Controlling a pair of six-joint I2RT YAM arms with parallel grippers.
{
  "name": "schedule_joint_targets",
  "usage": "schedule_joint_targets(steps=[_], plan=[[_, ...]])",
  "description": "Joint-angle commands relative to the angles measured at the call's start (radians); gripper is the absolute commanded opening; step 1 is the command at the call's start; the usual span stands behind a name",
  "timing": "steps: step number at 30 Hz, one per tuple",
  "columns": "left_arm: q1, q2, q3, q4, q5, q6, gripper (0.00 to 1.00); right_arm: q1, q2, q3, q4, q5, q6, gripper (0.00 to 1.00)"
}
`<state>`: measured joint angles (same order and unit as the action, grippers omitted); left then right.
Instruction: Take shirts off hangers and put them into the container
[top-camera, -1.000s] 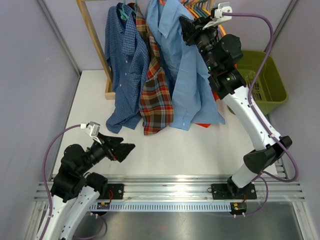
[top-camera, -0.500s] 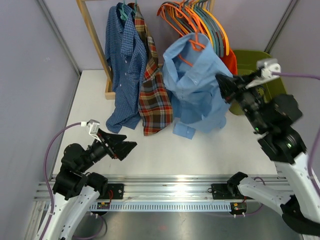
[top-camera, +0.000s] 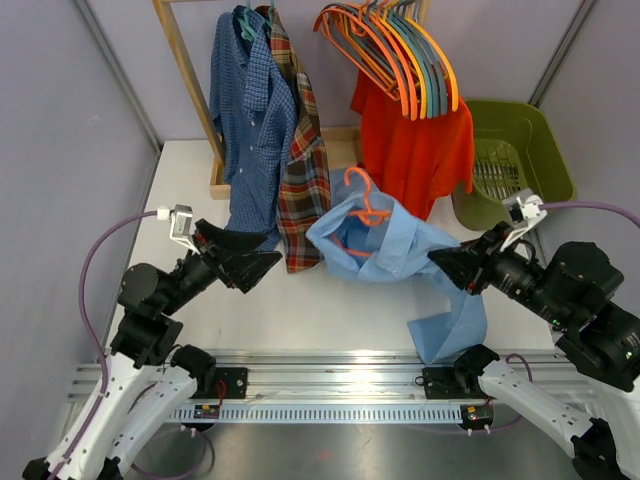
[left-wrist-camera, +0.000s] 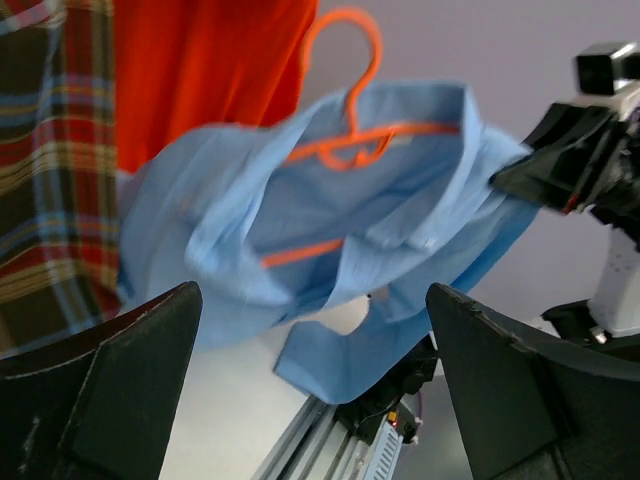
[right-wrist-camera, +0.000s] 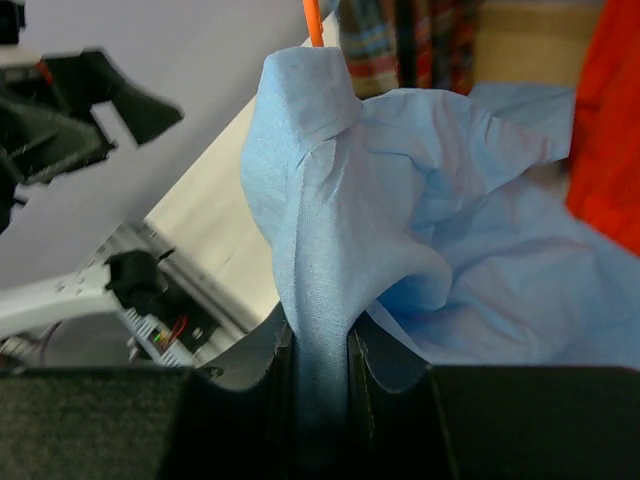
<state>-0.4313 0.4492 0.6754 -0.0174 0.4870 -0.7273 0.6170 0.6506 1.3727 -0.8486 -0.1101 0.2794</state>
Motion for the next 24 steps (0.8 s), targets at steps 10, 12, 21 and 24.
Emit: schedule_joint_targets(steps=[10,12,21,24], plan=[[-0.536,0.365,0.093,0.295,-0.482,0.118,0.98,0.004,-0.081,-0.211,0.164,-0.341,0.193,0.0],[-0.566,0.416,0.104,0.329,-0.551,0.134,0.98,0.004,-0.088,-0.222,0.177,-0.344,0.198,0.0],[-0.701,0.468,0.168,0.274,-0.904,0.216,0.98,0.004,-0.111,-0.218,0.158,-0.323,0.176,0.0],[-0.715,0.5,0.179,0.295,-0.947,0.216,0.94,0.004,-0.112,-0.233,0.174,-0.322,0.182,0.0]])
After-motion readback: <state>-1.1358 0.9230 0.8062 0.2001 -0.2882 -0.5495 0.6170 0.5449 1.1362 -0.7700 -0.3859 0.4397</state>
